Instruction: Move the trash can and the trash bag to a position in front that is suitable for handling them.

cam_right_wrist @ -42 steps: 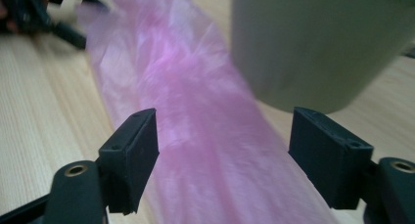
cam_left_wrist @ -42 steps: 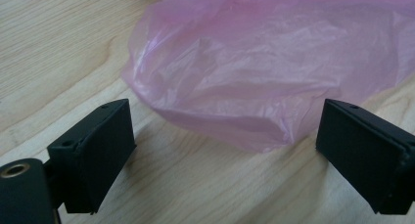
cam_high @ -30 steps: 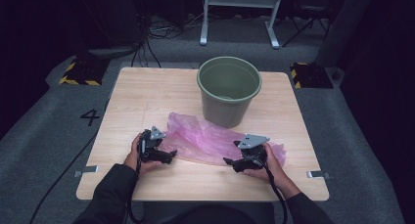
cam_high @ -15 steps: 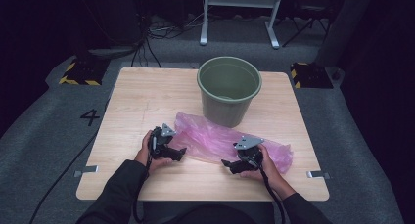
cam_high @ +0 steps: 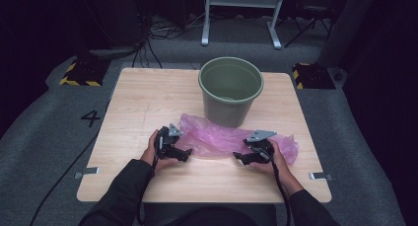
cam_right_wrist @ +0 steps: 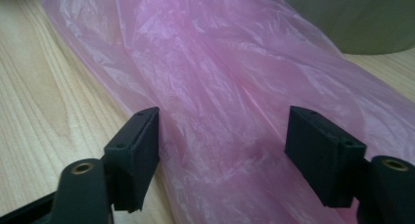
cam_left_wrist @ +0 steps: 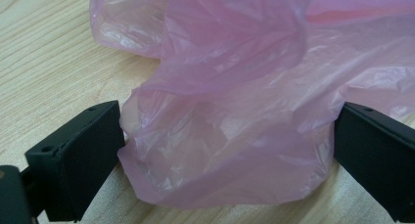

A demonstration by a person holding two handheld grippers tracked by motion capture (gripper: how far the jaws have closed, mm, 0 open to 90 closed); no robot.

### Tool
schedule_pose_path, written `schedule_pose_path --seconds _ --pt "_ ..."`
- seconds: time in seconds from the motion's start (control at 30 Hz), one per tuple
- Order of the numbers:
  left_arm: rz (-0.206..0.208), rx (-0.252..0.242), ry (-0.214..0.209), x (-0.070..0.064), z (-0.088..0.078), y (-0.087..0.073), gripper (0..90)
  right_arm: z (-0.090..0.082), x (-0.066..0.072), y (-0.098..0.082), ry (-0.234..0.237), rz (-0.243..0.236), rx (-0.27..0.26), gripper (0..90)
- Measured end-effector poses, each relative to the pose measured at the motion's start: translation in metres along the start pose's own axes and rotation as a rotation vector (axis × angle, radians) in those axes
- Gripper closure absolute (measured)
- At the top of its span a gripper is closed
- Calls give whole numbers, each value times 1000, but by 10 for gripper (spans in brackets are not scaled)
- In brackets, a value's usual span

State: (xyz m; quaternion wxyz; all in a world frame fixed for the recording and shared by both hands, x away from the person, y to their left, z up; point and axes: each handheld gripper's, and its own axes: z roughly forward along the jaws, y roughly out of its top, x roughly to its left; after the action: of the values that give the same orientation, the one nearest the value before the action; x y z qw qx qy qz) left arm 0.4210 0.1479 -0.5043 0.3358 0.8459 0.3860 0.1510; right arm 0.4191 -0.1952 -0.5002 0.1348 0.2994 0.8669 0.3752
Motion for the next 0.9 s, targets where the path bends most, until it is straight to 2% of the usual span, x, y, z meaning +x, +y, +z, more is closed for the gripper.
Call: schedule_pose_path --seconds 0.1,0.2,0.3,0.37,0.4,0.5,0.7,0.77,0.83,0.87,0.9 --pt "5 2 -1 1 -1 -1 9 0 -4 1 9 -5 -5 286" --pt "4 -1 -3 1 -2 -2 8 -7 -10 7 32 40 -55 235" --pt "3 0 -6 1 -2 -2 8 -20 -21 19 -25 72 -118 198" --pt "4 0 -4 1 -2 -2 8 -24 -32 27 -18 109 -141 185" --pt "6 -1 -2 2 -2 -2 8 -24 -36 30 -24 121 -142 178" --pt "1 -2 -1 1 -2 -3 9 -21 -44 38 -56 119 -139 166" --pt "0 0 -6 1 -3 -3 8 -8 -50 47 -36 133 -153 167" --pt "3 -3 -9 2 -3 -3 8 -2 -46 51 -27 97 -149 173" --pt "4 -2 -9 2 -3 -4 8 3 -40 55 -38 55 -129 167" --pt "4 -2 -9 2 -3 -4 8 3 -40 55 -38 55 -129 167" --pt "4 -2 -9 2 -3 -4 8 6 -35 60 -37 7 -117 184"
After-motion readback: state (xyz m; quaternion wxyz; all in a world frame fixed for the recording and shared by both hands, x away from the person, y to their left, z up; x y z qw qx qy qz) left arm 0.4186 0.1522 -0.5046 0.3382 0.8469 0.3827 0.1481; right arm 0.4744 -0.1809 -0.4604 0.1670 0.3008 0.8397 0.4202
